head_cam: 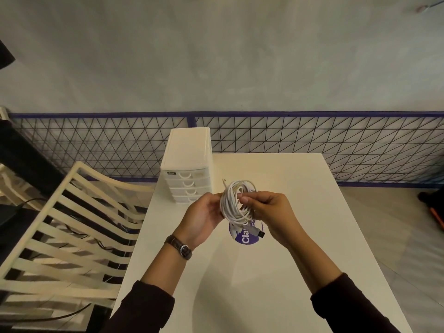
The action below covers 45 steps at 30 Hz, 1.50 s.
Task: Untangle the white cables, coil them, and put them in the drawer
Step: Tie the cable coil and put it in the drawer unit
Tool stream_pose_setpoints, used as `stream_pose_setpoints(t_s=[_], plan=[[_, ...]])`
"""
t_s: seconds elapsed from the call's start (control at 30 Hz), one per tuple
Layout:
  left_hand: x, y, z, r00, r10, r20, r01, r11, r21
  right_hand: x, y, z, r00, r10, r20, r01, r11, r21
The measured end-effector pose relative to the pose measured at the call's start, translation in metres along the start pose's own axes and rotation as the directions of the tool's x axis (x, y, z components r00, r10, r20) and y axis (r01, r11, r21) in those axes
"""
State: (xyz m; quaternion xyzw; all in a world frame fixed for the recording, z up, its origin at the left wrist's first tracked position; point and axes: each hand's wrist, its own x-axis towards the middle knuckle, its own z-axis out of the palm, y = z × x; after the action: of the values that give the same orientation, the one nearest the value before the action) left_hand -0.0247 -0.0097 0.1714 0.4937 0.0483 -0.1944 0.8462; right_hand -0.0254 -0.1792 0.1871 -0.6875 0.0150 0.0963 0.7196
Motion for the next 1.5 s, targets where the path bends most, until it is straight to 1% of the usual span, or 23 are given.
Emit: stream_pose_setpoints(t_s=[0.1, 0.17, 0.23, 0.33, 0.43, 0.5, 0.6, 0.63, 0.67, 0.7, 0.77, 0.8, 0.83, 0.9, 0.93, 0.97, 1.0, 1.1, 1.17, 1.2, 1.27, 1.4, 1.5], plan=[[-0.001, -0.005, -0.007, 0.996, 0.084, 0.015, -0.085, 0.965, 0.247, 0.002, -0.001, -0.005, 0.999, 0.013, -0.038, -0.009, 0.996, 0.086], [-0.003, -0.007, -0.006, 0.991, 0.135, 0.015, -0.129, 0.895, 0.427, 0.002, -0.001, -0.006, 0.999, 0.008, -0.049, -0.005, 0.998, 0.064], [-0.004, -0.011, -0.005, 0.981, 0.195, 0.004, -0.167, 0.828, 0.535, 0.002, 0.000, -0.005, 0.998, 0.004, -0.063, 0.000, 0.998, 0.055], [-0.002, -0.021, -0.008, 0.963, 0.237, -0.128, -0.126, 0.816, 0.564, 0.003, -0.002, -0.005, 0.996, -0.015, -0.086, 0.024, 0.995, 0.098], [-0.003, -0.036, -0.018, 0.944, 0.211, -0.255, -0.023, 0.810, 0.586, 0.005, -0.009, -0.013, 0.991, -0.051, -0.123, 0.067, 0.989, 0.132], [-0.009, -0.040, -0.028, 0.921, 0.215, -0.325, 0.026, 0.799, 0.601, 0.007, -0.011, -0.020, 0.984, -0.101, -0.146, 0.106, 0.994, 0.028], [-0.021, -0.032, -0.040, 0.906, 0.252, -0.340, 0.031, 0.761, 0.648, 0.009, -0.008, -0.025, 0.975, -0.147, -0.168, 0.122, 0.981, -0.148], [-0.026, -0.027, -0.041, 0.908, 0.270, -0.319, 0.032, 0.716, 0.697, 0.010, -0.005, -0.026, 0.971, -0.154, -0.183, 0.122, 0.977, -0.176], [-0.032, -0.021, -0.042, 0.916, 0.293, -0.274, 0.025, 0.640, 0.768, 0.011, -0.002, -0.027, 0.966, -0.161, -0.201, 0.120, 0.972, -0.200], [-0.039, -0.013, -0.040, 0.928, 0.316, -0.200, 0.002, 0.530, 0.848, 0.012, 0.000, -0.028, 0.962, -0.166, -0.218, 0.115, 0.967, -0.227], [-0.055, 0.004, -0.031, 0.937, 0.350, 0.011, -0.111, 0.266, 0.958, 0.014, 0.005, -0.029, 0.957, -0.165, -0.237, 0.098, 0.958, -0.269], [-0.062, 0.012, -0.023, 0.929, 0.352, 0.117, -0.182, 0.156, 0.971, 0.015, 0.008, -0.029, 0.957, -0.156, -0.244, 0.085, 0.956, -0.279], [-0.068, 0.018, -0.013, 0.913, 0.352, 0.205, -0.246, 0.076, 0.966, 0.016, 0.010, -0.028, 0.957, -0.146, -0.250, 0.072, 0.957, -0.282], [-0.075, 0.026, 0.012, 0.858, 0.373, 0.354, -0.376, -0.013, 0.926, 0.017, 0.014, -0.022, 0.959, -0.133, -0.250, 0.060, 0.958, -0.280], [-0.075, 0.027, 0.023, 0.827, 0.383, 0.411, -0.436, -0.023, 0.900, 0.017, 0.016, -0.018, 0.960, -0.135, -0.245, 0.063, 0.958, -0.281], [-0.073, 0.025, 0.034, 0.809, 0.389, 0.440, -0.480, 0.005, 0.877, 0.017, 0.017, -0.014, 0.961, -0.139, -0.237, 0.069, 0.957, -0.280], [-0.070, 0.021, 0.044, 0.819, 0.385, 0.426, -0.490, 0.079, 0.868, 0.016, 0.018, -0.011, 0.962, -0.144, -0.232, 0.076, 0.957, -0.278], [-0.055, 0.006, 0.060, 0.887, 0.386, 0.254, -0.399, 0.367, 0.840, 0.014, 0.017, -0.004, 0.961, -0.151, -0.230, 0.085, 0.958, -0.274], [-0.047, 0.000, 0.066, 0.909, 0.382, 0.168, -0.359, 0.510, 0.782, 0.011, 0.015, -0.001, 0.969, -0.131, -0.211, 0.076, 0.965, -0.250], [-0.043, -0.001, 0.068, 0.916, 0.374, 0.146, -0.349, 0.560, 0.752, 0.008, 0.015, 0.000, 0.973, -0.125, -0.192, 0.075, 0.966, -0.247], [-0.035, 0.001, 0.068, 0.926, 0.366, 0.088, -0.306, 0.594, 0.744, 0.004, 0.014, 0.000, 0.978, -0.140, -0.157, 0.092, 0.956, -0.280], [-0.025, 0.007, 0.067, 0.942, 0.327, -0.077, -0.140, 0.590, 0.795, 0.001, 0.010, 0.000, 0.977, -0.132, -0.166, 0.076, 0.948, -0.308], [-0.023, 0.009, 0.068, 0.964, 0.227, -0.139, -0.004, 0.534, 0.845, 0.004, 0.008, 0.001, 0.980, -0.090, -0.175, 0.037, 0.958, -0.285]])
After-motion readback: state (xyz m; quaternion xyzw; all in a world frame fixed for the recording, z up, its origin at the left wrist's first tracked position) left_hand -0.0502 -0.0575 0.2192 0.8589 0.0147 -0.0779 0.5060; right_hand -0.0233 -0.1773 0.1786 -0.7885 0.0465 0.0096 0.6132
